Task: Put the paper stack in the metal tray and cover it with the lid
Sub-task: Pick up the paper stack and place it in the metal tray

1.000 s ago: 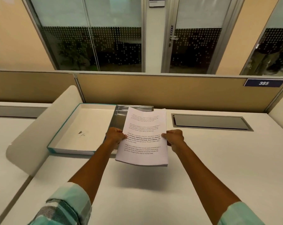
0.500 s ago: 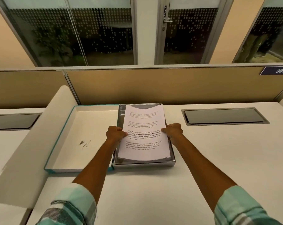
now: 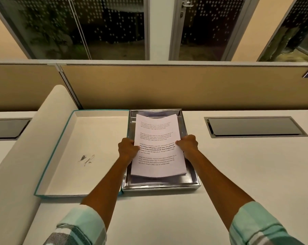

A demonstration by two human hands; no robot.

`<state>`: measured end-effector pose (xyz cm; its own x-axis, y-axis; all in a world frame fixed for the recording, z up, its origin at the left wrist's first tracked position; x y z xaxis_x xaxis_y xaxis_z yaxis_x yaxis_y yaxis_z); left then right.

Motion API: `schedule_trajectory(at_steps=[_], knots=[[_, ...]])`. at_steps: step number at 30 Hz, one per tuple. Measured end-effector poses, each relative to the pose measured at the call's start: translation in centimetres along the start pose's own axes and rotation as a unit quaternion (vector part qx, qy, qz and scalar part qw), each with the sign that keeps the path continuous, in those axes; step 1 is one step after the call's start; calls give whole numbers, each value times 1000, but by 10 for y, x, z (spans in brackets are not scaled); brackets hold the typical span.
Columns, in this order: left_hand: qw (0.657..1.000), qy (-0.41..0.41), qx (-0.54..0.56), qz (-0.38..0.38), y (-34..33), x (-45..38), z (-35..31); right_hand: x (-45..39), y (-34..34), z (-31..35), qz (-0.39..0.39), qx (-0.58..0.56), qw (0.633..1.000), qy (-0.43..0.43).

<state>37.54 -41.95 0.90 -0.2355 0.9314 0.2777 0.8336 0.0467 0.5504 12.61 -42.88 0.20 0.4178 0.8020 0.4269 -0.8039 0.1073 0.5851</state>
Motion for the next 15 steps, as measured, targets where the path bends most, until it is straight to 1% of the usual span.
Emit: schedule_trajectory(at_steps=[4,6,9,11,12,13,15], knots=[[1000,-2,-24,-17,-7,1,-2,-2,-5,-3,-4,27,1000,14],[999,-11,-43,-6,-10,3,-4,-1,-6,-3,11,28,999,18],[996,-67,-12,62,-14,14,-10,10,-5,-3,84,38,994,52],[986,-122,9,112,-15,26,-13,22,-4,-6,127,62,986,89],[981,-136,10,136,-15,32,-11,28,-4,-9,144,77,981,102],[977,-139,0,161,-16,37,-7,34,-4,-11,158,95,976,113],[973,-117,-42,196,-19,45,2,46,-3,-14,175,138,966,134]])
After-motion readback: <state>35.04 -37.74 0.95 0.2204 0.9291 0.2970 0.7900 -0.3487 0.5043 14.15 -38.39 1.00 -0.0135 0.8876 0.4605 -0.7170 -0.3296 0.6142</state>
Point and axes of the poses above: each hand's wrist, its own x-axis away from the middle knuckle, its own y-axis out of the back of the hand, z = x × y, the point moved 4 cm from there along -x, towards the middle knuckle, and after that the axes turned 5 degrees about x, right-handed, at the moved point
